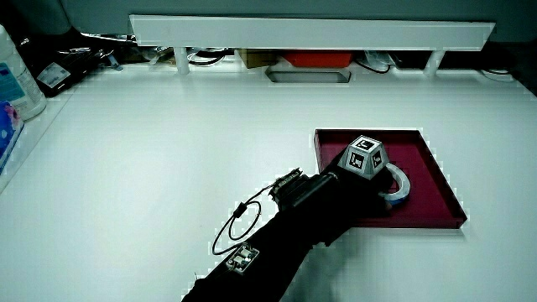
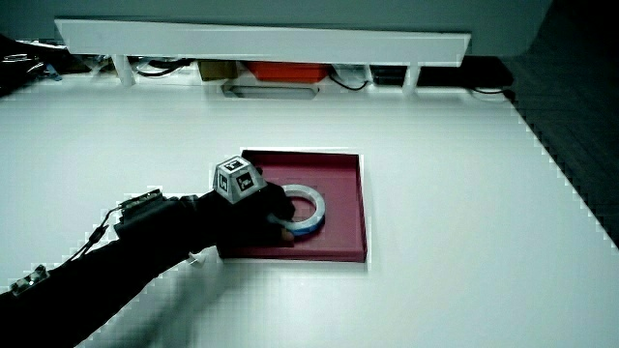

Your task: Place blue tape

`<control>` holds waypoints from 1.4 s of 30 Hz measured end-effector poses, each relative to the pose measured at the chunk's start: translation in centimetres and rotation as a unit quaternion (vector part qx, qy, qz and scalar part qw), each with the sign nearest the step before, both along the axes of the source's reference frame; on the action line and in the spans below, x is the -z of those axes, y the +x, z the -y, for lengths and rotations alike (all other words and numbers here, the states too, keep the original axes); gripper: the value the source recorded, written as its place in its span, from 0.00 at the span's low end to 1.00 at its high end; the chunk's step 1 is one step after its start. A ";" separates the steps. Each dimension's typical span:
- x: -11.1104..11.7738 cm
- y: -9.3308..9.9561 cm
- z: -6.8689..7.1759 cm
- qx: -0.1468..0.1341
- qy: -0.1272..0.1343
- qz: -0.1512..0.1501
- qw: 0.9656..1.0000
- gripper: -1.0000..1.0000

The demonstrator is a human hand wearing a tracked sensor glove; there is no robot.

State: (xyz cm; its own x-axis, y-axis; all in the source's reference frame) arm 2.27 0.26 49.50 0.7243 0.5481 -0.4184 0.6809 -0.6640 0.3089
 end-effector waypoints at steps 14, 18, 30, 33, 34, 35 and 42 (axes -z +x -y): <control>-0.8 0.3 0.1 -0.002 -0.012 0.021 1.000 0.34; -0.9 0.0 0.1 0.006 -0.016 0.017 1.000 0.27; 3.3 -3.3 0.7 0.045 -0.019 -0.050 0.998 0.05; 4.9 -4.3 0.6 0.042 -0.025 -0.065 0.997 0.00; 5.7 -4.7 0.5 0.039 -0.026 -0.063 0.997 0.00; 6.1 -5.0 0.3 0.040 -0.036 -0.065 0.996 0.00; 10.4 -6.8 -2.0 0.003 -0.042 -0.036 0.998 0.00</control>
State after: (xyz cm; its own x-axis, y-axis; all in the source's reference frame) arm -4.52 2.22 39.07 0.6939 0.5050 -0.5134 0.6997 -0.6414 0.3148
